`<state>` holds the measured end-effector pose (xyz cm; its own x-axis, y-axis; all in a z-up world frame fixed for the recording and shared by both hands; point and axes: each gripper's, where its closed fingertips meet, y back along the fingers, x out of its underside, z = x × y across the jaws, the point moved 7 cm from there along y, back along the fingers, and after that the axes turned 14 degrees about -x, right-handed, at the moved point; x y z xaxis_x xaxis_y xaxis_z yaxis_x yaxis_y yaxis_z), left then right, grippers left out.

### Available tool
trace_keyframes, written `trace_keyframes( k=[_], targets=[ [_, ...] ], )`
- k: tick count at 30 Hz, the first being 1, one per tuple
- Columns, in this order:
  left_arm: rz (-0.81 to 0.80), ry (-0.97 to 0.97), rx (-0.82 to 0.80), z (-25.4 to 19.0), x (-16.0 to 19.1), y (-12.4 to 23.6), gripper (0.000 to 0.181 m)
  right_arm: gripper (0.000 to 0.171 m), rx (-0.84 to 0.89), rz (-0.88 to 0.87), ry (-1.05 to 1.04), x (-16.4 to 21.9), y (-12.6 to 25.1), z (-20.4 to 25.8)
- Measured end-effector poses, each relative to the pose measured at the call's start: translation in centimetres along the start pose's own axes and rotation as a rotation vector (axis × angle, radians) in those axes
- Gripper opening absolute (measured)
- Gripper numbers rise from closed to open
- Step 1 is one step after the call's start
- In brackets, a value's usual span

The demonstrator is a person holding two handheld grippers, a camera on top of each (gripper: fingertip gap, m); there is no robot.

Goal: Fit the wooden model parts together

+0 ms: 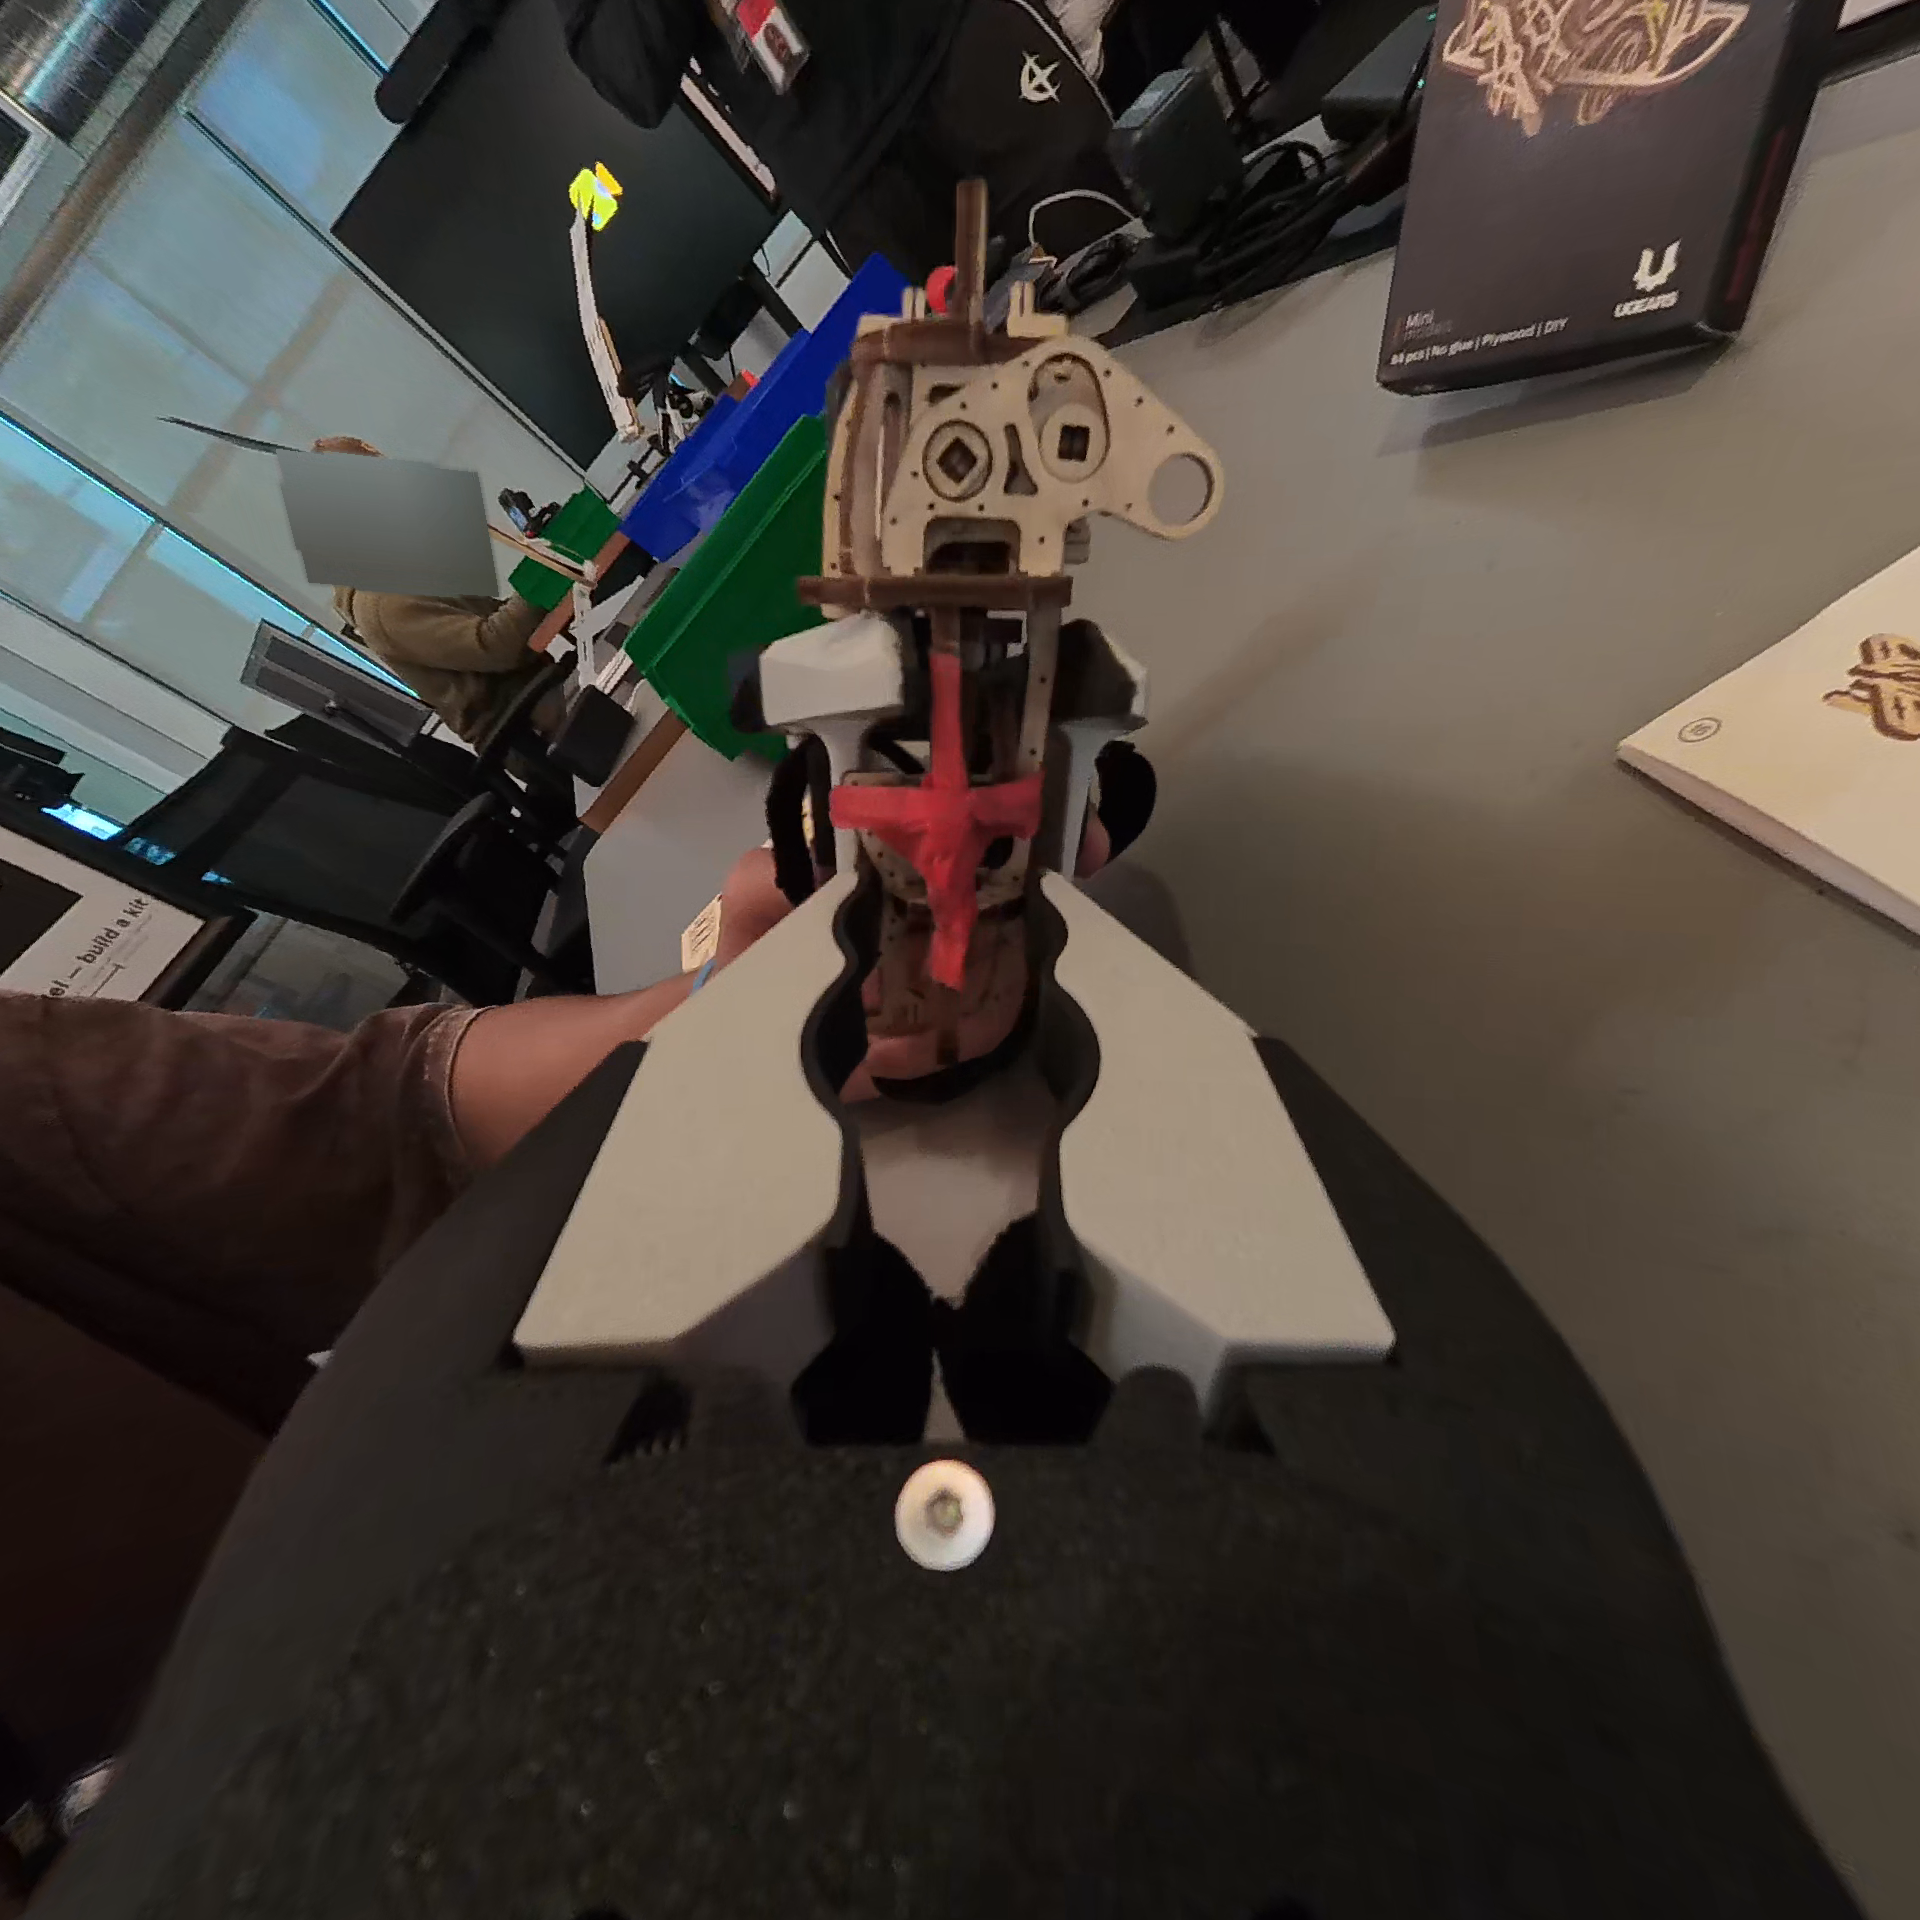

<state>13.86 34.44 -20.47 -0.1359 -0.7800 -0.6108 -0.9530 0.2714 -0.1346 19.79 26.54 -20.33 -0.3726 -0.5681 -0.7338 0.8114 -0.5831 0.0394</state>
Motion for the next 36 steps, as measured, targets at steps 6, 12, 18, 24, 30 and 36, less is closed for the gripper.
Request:
trace_keyframes(
  k=[6, 12, 18, 24, 30, 36],
  targets=[
    [-0.030, 0.017, -0.020, 0.1, -0.1, 0.3, 0.023, 0.031, 0.033, -0.022, 0.025, 0.0, -0.2, -0.3],
    [-0.019, 0.026, 0.009, 0.1, -0.2, 0.3, 0.024, 0.050, 0.065, -0.062, 0.098, 0.1, 0.0, -0.7],
    [-0.012, 0.002, -0.017, 0.2, -0.3, 0.3, 0.023, 0.028, -0.026, -0.063, 0.153, 0.1, -0.5, -0.7],
    [0.042, 0.005, -0.012, 0.6, -0.3, -0.1, 0.027, 0.027, -0.113, -0.132, 0.081, 0.2, -0.4, -1.9],
    [0.101, -0.054, 0.025, 0.9, -1.2, 1.1, 0.062, 0.027, -0.225, -0.264, 0.031, -0.3, 1.1, -2.6],
    [0.155, -0.159, -0.028, 0.7, -1.1, 1.9, 0.075, 0.026, -0.044, -0.199, 0.119, 0.0, 1.7, -3.2]
  ],
)
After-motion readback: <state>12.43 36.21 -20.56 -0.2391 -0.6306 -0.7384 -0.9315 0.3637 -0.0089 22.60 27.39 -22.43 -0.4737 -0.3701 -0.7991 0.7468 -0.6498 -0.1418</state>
